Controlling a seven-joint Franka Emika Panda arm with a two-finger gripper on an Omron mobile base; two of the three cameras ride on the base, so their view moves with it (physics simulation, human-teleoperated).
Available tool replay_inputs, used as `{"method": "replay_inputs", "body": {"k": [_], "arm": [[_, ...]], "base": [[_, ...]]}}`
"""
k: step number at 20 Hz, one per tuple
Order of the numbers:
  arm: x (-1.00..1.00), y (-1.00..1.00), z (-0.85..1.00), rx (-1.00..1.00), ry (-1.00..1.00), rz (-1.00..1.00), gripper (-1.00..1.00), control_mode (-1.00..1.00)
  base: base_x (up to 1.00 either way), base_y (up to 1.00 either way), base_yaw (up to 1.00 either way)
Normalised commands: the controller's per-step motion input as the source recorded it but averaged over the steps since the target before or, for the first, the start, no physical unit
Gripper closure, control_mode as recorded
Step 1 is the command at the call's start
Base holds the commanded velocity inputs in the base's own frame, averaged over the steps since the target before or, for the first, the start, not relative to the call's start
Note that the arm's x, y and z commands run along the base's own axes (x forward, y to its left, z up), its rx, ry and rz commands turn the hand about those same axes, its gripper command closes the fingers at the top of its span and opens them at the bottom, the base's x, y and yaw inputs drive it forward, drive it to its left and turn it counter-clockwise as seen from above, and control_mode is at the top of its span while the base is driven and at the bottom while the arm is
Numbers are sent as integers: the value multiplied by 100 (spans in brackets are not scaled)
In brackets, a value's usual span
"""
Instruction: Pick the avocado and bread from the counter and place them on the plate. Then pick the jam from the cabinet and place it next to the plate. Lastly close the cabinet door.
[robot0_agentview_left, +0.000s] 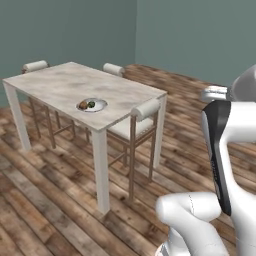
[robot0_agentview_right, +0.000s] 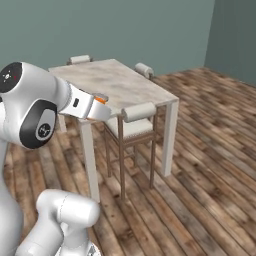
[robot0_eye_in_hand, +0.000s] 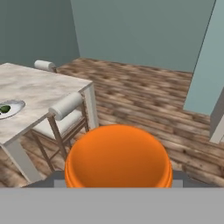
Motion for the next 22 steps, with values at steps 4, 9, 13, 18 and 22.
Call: {"method": "replay_inputs", "body": {"k": [4,9,13,18,22], "arm": [[0,0,0,0,0,0,100,100],[0,0,0,0,0,0,100,100],[0,0,0,0,0,0,100,100],[0,0,0,0,0,0,100,100],[0,0,0,0,0,0,100,100]], "base": [[44,2,8],[42,0,8],[41,0,11],[47,0,14],[52,0,17]]}}
